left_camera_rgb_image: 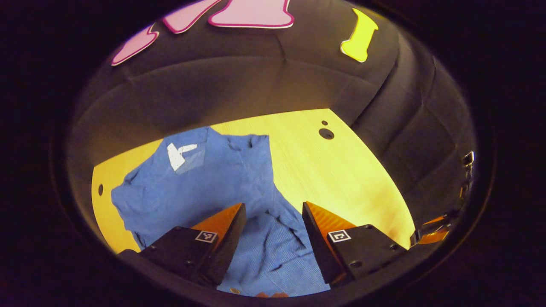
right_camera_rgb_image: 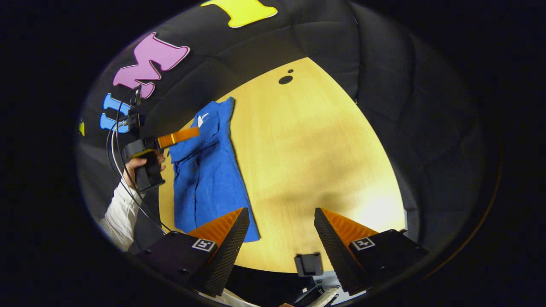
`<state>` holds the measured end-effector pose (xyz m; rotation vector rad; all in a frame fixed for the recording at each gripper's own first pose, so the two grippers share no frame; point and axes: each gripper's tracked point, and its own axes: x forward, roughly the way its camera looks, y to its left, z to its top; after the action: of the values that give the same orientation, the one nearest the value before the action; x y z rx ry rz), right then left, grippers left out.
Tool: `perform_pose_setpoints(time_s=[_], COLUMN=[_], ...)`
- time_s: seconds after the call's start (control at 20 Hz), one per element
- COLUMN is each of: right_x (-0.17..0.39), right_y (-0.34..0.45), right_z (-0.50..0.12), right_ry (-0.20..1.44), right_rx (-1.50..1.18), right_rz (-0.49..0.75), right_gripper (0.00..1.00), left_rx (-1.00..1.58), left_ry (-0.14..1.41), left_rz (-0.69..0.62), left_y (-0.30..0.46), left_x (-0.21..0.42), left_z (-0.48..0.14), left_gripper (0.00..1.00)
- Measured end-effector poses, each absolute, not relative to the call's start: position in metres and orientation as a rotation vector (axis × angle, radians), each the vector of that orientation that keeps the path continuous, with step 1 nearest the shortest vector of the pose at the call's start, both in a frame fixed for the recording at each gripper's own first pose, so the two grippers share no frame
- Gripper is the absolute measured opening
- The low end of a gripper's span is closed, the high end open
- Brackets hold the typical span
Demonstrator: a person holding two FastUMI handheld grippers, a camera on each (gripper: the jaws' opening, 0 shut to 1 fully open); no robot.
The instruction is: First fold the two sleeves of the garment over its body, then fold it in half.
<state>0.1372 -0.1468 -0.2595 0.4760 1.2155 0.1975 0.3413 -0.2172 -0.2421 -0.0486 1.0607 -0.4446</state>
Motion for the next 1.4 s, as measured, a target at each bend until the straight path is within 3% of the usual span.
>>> perform_pose_setpoints(time_s=[0.25, 0.5, 0.7, 0.8, 1.0, 1.4], right_x=[0.140, 0.138, 0.117, 0.101, 0.086, 0.092], right_y=[-0.144, -0.138, -0.141, -0.152, -0.167, -0.181], right_z=[-0.261, -0.256, -0.286, -0.315, -0.369, -0.391], right_ry=[1.157, 1.126, 1.243, 1.362, 1.503, 1.568], right_rx=[0.330, 0.097, -0.042, -0.096, -0.044, -0.039], right_rz=[0.244, 0.342, 0.424, 0.384, 0.257, 0.176], right_gripper=[0.99, 0.99, 0.99, 0.99, 0.99, 1.00], left_rx=[-0.036, -0.074, -0.124, -0.199, -0.105, -0.134], left_ry=[1.077, 1.146, 1.298, 1.420, 1.517, 1.594], left_rz=[-0.300, -0.171, -0.108, -0.079, -0.027, -0.053], left_y=[-0.102, 0.021, 0.083, 0.094, 0.125, 0.122], left_x=[0.243, 0.136, 0.077, 0.053, 0.036, 0.041], left_z=[-0.252, -0.256, -0.296, -0.326, -0.361, -0.371], left_gripper=[0.84, 0.83, 0.83, 0.84, 0.83, 0.83])
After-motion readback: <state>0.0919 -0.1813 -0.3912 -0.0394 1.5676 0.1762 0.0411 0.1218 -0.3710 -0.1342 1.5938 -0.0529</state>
